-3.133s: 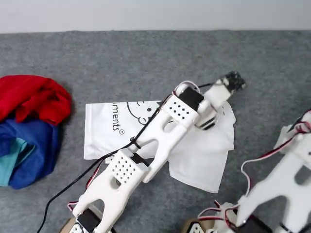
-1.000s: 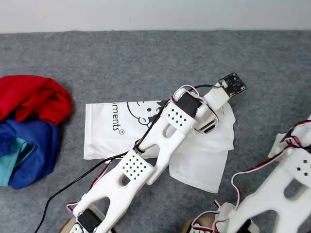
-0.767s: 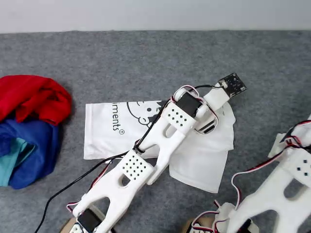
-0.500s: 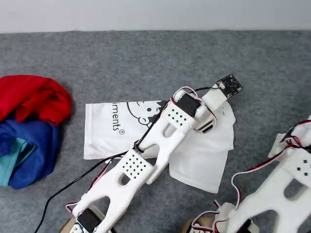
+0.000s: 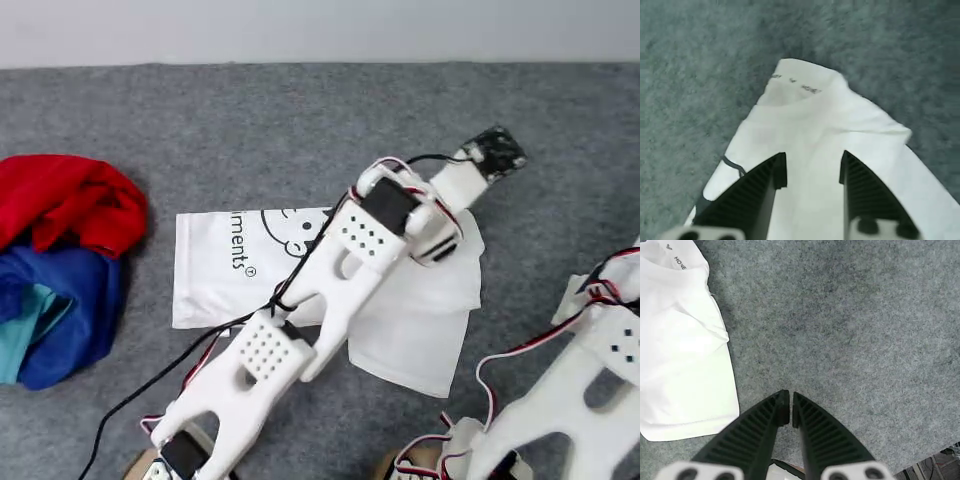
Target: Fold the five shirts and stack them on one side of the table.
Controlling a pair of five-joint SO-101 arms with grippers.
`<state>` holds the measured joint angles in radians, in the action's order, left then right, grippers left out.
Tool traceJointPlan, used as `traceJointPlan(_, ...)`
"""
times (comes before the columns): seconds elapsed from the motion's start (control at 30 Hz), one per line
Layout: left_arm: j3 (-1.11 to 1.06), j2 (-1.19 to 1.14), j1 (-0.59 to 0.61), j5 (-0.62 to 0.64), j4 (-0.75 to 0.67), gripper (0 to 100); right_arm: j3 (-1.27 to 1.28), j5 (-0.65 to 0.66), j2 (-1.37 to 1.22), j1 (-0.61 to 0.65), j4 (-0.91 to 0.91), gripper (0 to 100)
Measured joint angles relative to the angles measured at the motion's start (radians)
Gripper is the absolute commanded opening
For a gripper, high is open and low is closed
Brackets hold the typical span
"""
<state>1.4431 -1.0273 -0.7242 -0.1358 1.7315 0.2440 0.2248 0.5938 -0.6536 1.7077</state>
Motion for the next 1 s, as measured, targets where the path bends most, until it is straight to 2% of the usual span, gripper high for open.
traceJointPlan(0.3, -0.744, 0.416, -0.140, -0.083, 0.000, 18, 0.000, 0.000, 0.000, 0.000, 0.000, 2.9)
traceJointPlan(0.47, -1.053, 0.468, -0.180, -0.083, -0.064, 20, 0.000, 0.000, 0.000, 0.000, -0.023, 2.9)
traceJointPlan(0.7, -1.151, 0.450, -0.184, -0.081, -0.176, 22, 0.000, 0.000, 0.000, 0.000, -0.029, 2.9)
traceJointPlan(1.0, -1.149, 0.330, -0.226, -0.081, -0.192, 21, 0.000, 0.000, 0.000, 0.000, -0.029, 2.8)
